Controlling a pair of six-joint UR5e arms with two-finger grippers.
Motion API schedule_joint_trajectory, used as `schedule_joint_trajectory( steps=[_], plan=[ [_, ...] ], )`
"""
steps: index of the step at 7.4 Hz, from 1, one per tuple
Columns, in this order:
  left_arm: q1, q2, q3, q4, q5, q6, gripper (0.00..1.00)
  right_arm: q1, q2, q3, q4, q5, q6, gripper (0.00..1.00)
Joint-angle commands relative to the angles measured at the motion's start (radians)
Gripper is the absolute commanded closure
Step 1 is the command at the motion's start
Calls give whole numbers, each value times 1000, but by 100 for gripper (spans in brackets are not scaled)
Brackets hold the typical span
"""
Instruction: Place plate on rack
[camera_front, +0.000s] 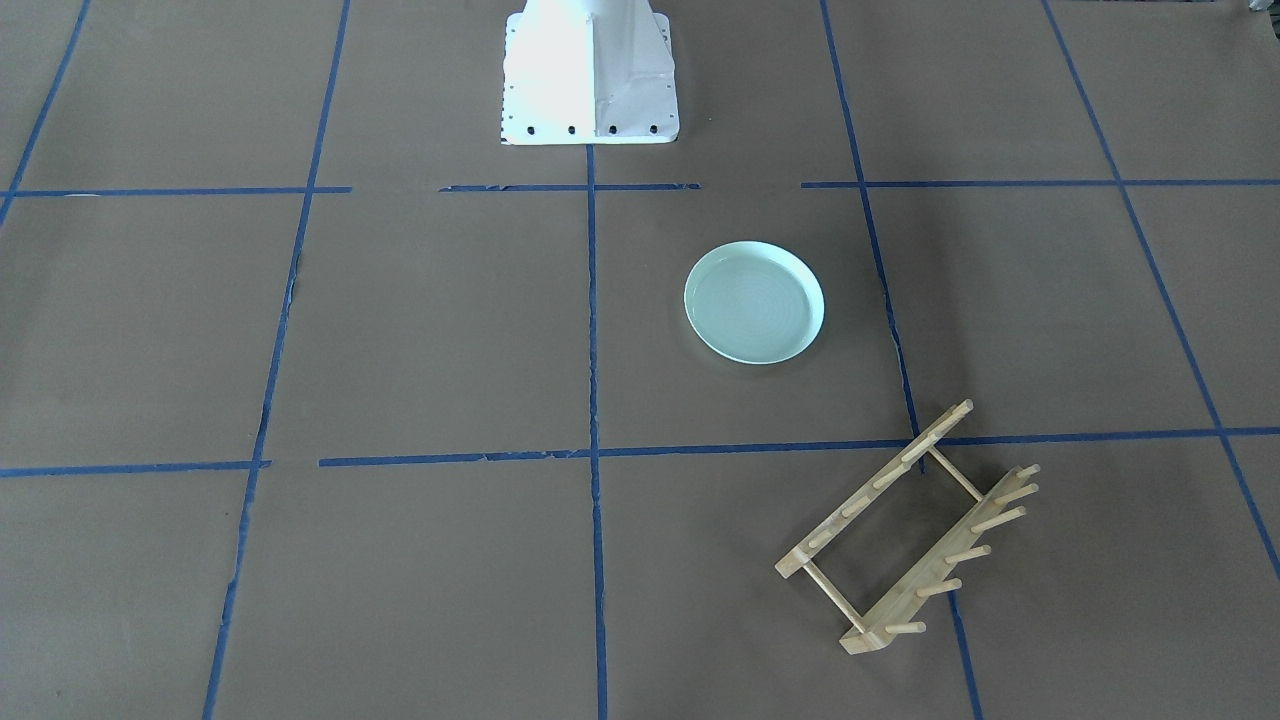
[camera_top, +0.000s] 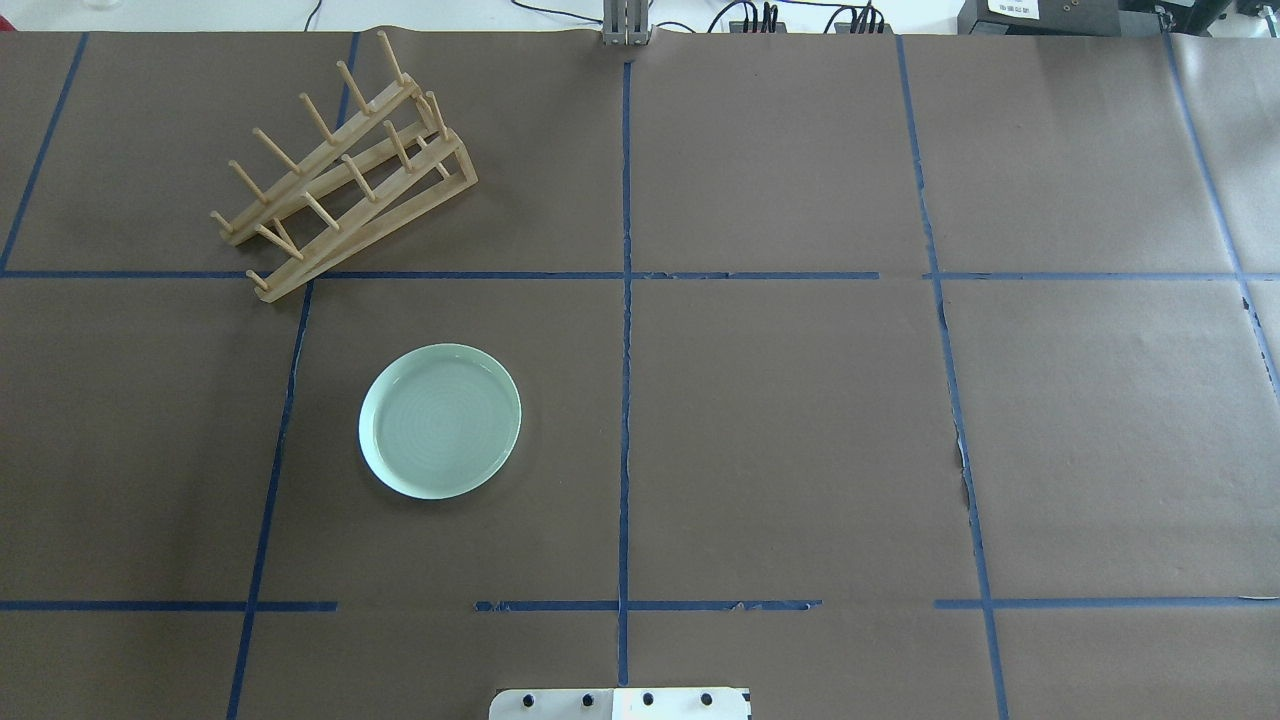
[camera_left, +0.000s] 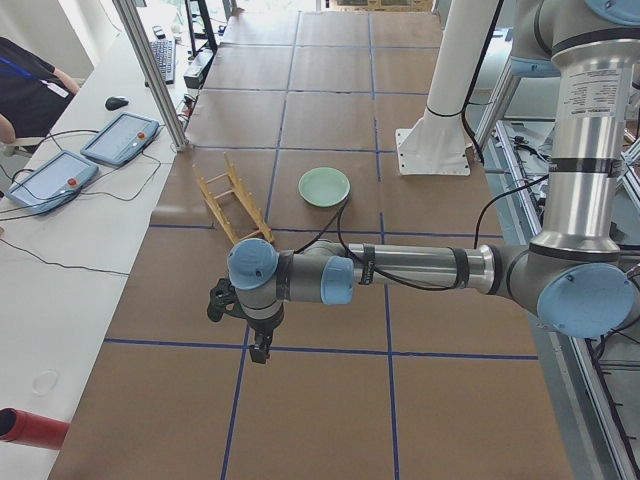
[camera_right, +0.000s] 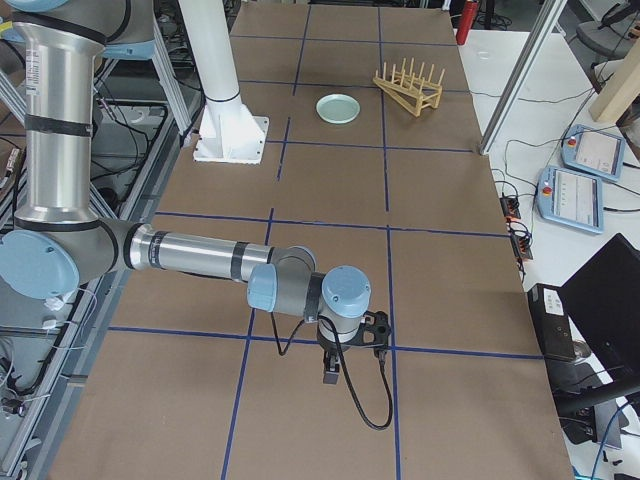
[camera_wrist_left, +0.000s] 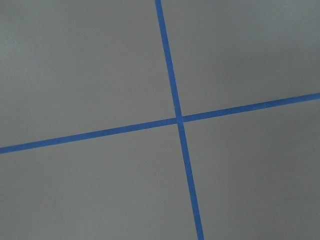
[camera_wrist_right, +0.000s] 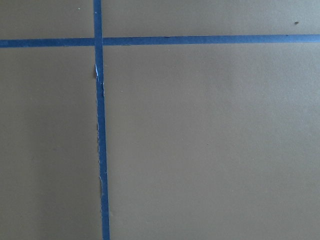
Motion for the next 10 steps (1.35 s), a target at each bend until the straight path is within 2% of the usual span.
schedule_joint_trajectory(
  steps=[1,4,6,8,10],
  plan=[
    [1,-1,-7,1,0,-1,0,0,0,0,0,0,2,0],
    [3,-88,-33,1,73,-7,0,-1,0,1,0,0,0,0],
    [12,-99,-95,7,81,-76,0,0,0,1,0,0,0,0],
    [66,-115,-156,7,81,-183,0,0,0,1,0,0,0,0],
    [157,-125,-268,7,83,-371,0,0,0,1,0,0,0,0]
  ],
)
